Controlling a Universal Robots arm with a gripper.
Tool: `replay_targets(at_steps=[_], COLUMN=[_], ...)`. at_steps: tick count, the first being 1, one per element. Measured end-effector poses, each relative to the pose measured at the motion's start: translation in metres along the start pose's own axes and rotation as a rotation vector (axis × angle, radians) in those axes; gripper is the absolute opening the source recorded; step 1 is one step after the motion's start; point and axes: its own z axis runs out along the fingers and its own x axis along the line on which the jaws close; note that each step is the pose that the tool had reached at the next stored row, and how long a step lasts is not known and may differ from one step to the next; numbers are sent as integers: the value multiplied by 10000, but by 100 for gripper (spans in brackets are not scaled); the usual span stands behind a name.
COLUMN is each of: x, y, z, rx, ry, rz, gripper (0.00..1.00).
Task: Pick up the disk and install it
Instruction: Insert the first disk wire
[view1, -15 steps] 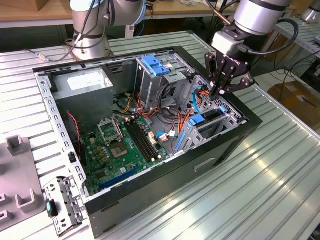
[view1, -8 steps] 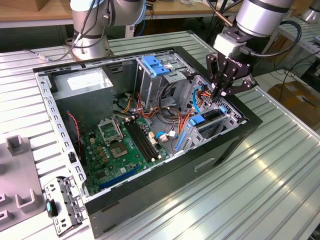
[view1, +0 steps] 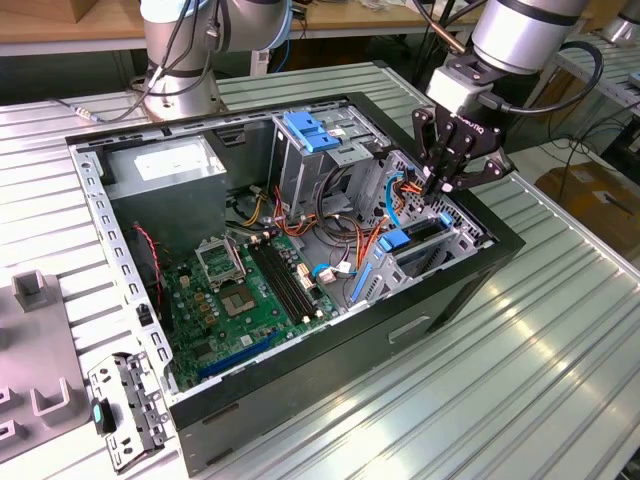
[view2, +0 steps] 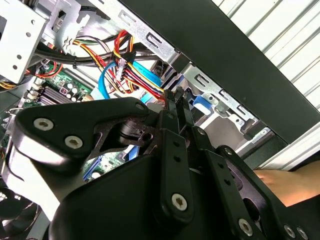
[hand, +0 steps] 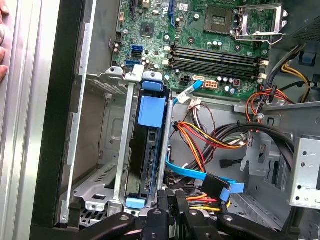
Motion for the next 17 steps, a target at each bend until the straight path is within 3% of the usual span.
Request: replay_targets(at_steps=[10, 13, 17], x=[2, 83, 103], y=[15, 35, 80], z=[0, 3, 9], rx=[0, 0, 17], ry=[2, -1, -1], rz=[-2, 1, 7], gripper=[18, 18, 18])
